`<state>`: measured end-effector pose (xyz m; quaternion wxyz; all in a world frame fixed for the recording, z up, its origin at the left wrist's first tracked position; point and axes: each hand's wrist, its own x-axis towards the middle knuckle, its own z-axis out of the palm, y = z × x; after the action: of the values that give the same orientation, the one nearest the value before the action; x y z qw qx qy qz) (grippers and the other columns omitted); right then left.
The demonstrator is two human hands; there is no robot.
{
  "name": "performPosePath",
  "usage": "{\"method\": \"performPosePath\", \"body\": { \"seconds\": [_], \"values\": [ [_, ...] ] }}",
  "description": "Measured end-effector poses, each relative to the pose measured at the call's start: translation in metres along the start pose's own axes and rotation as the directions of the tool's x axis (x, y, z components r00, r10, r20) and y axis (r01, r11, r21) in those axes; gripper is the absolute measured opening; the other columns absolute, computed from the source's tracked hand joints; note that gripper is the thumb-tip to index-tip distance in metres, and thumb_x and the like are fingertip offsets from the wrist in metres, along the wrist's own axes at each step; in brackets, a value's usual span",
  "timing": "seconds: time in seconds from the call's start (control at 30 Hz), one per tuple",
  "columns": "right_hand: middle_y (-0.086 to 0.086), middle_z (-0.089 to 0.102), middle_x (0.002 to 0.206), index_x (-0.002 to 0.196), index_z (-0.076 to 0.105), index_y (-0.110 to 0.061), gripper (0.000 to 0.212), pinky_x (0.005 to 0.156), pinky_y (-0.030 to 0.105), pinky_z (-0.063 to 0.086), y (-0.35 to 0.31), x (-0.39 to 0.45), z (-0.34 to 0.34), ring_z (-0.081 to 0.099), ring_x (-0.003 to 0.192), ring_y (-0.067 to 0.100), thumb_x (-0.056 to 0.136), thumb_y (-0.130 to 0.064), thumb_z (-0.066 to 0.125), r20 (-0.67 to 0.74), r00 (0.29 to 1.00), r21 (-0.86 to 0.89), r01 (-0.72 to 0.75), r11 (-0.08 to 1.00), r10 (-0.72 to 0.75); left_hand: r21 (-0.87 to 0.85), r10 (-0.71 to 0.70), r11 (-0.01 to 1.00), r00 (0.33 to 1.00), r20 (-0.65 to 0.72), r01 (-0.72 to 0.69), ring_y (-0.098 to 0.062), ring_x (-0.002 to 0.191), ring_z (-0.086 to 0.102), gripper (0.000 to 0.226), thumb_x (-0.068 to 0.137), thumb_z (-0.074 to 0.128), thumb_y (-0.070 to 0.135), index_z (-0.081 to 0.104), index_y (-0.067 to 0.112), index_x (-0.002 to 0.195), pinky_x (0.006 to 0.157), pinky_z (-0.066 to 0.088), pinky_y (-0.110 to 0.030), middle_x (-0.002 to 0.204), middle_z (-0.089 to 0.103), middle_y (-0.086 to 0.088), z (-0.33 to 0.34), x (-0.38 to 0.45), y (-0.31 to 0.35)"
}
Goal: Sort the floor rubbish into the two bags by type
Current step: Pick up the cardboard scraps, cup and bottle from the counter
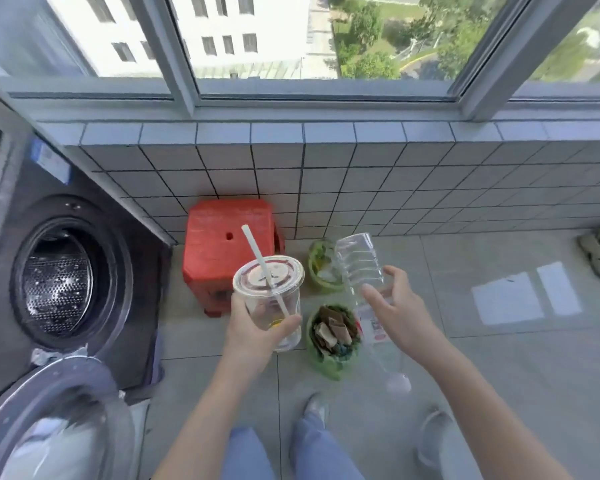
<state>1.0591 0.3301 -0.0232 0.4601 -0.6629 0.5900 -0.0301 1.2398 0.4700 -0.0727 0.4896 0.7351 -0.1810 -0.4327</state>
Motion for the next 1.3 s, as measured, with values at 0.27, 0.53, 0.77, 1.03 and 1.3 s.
{"method": "performPosePath", "body": {
  "seconds": [0.27,0.53,0.77,1.03,1.3],
  "values": [
    [0.009,0.049,0.117,0.139,0.027,-0.015,0.049,0.05,0.011,0.042,0.068,0.097,-0.033,0.047,0.09,0.018,0.096,-0.031,0.044,0.065,0.949,0.191,-0.317,0.929,0.31,0.239,-0.132,0.964,0.99,0.054,0.116,-0.017,0.106,0.056,0.065,0.048,0.084,0.051,0.051,0.038,0.101,0.092,0.048,-0.036,0.111,0.058,0.005,0.09,0.096,-0.018],
    [0.002,0.054,0.11,0.108,0.045,-0.021,0.039,0.073,0.032,0.045,0.141,0.256,0.015,0.055,0.1,0.02,0.085,-0.048,0.06,0.138,0.834,0.417,-0.538,0.733,0.534,0.395,-0.197,0.908,0.975,0.105,0.141,-0.018,0.114,0.049,0.09,0.053,0.086,0.046,0.045,0.023,0.129,0.099,0.043,-0.036,0.122,0.046,0.0,0.159,0.263,-0.09],
    [0.002,0.054,0.079,0.107,0.058,-0.01,0.034,0.057,0.027,0.044,0.215,0.41,0.079,0.055,0.065,0.016,0.087,-0.037,0.061,0.182,0.795,0.383,-0.6,0.703,0.579,0.392,-0.192,0.911,0.974,0.121,0.131,-0.012,0.113,0.059,0.104,0.04,0.088,0.05,0.043,0.031,0.132,0.101,0.048,-0.039,0.125,0.059,0.006,0.221,0.411,-0.194],
    [0.001,0.059,0.061,0.064,0.056,-0.014,0.026,0.051,0.025,0.041,0.292,0.522,0.159,0.054,0.056,0.019,0.086,-0.029,0.059,0.124,0.821,0.234,-0.57,0.788,0.557,0.447,-0.161,0.89,0.978,0.13,0.088,-0.01,0.109,0.051,0.088,0.062,0.087,0.016,0.041,0.02,0.137,0.087,0.038,-0.022,0.126,0.053,0.003,0.272,0.492,-0.298],
    [0.009,0.068,0.086,0.059,0.057,-0.016,0.032,0.061,0.027,0.047,0.32,0.57,0.203,0.06,0.071,0.025,0.087,-0.031,0.055,0.13,0.801,-0.112,-0.573,0.812,0.584,0.613,-0.293,0.788,0.913,0.286,0.06,-0.023,0.127,0.044,0.094,0.071,0.081,0.033,0.023,0.015,0.144,0.1,0.04,-0.034,0.14,0.042,-0.005,0.29,0.523,-0.356]
  ]
}}
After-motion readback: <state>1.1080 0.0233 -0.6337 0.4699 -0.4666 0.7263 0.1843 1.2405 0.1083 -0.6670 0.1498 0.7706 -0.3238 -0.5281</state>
